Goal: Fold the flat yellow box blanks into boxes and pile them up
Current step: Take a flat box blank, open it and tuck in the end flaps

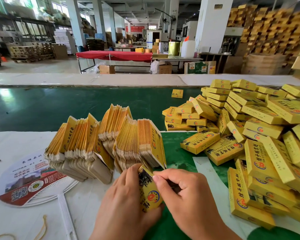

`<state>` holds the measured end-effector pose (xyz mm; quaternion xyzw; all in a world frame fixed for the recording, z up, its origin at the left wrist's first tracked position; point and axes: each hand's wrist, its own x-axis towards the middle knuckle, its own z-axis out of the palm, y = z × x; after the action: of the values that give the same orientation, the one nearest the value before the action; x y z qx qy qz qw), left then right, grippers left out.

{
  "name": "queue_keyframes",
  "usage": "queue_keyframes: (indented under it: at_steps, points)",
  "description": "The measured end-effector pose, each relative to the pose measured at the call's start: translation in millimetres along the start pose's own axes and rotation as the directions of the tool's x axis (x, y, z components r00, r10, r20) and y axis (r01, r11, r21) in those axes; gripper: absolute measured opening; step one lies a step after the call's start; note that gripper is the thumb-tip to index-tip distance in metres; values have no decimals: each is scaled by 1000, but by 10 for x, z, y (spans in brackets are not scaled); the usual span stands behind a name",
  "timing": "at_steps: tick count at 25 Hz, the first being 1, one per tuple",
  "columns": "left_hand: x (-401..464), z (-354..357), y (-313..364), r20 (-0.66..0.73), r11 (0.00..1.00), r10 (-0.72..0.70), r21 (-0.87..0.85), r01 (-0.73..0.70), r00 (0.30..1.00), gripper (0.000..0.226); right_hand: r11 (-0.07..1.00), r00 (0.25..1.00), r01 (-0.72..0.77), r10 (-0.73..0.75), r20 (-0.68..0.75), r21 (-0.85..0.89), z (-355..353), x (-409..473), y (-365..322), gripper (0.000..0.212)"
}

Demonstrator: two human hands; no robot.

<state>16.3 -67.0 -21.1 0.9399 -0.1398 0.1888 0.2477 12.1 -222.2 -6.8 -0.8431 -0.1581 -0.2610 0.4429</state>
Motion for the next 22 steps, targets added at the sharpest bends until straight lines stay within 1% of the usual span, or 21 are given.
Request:
queue_keyframes:
  at_steps: [3,6,8,9,10,11,12,13,14,15,16,17,18,19,20,21,22]
  points:
    - [-11,23,-47,5,998,-52,-34,53,999,81,999,999,41,-41,18,-22,29,-10,-7,24]
    - [5,8,-61,-17,989,-76,-126,74,997,83,999,995,-2,-2,105,38,58,-10,0,33]
    - [10,-33,-54,3,971,-97,-220,95,995,93,993,990,-66,53,127,102,45,-16,4,33]
    - [2,-64,-50,46,957,-88,-274,97,995,98,985,988,-111,95,118,133,19,-7,22,29]
    - [5,-94,-57,98,938,-56,-336,86,994,101,971,982,-172,157,103,167,-20,19,49,24]
    - [11,-135,-62,143,902,-5,-426,66,990,98,942,965,-260,247,86,213,-76,68,87,20]
    - [34,-177,-69,157,844,63,-535,31,986,90,889,931,-363,357,73,279,-143,131,139,19]
    - [64,-228,-82,144,771,146,-636,-21,979,82,809,878,-465,472,76,360,-211,196,203,21]
    - [93,-273,-100,124,708,227,-702,-76,966,77,705,815,-553,567,116,444,-270,253,264,23]
    - [133,-304,-124,121,673,296,-730,-117,947,74,587,752,-621,632,185,520,-309,300,301,25]
    - [164,-319,-140,111,676,354,-716,-173,929,71,469,696,-672,663,274,573,-326,324,315,24]
    - [180,-321,-132,71,702,394,-666,-250,917,67,374,651,-714,665,366,591,-313,328,312,20]
    - [175,-308,-122,2,730,415,-598,-332,910,59,317,615,-754,649,448,575,-284,307,298,18]
    - [157,-286,-111,-67,743,412,-552,-378,909,49,309,588,-789,629,508,531,-238,272,284,16]
    - [137,-270,-113,-117,750,381,-540,-381,917,39,341,576,-810,614,539,477,-182,237,272,18]
    - [115,-268,-124,-136,757,312,-563,-332,940,30,427,589,-808,608,532,406,-135,200,277,22]
    - [117,-268,-147,-127,762,211,-600,-245,969,26,550,637,-767,597,488,329,-113,177,284,28]
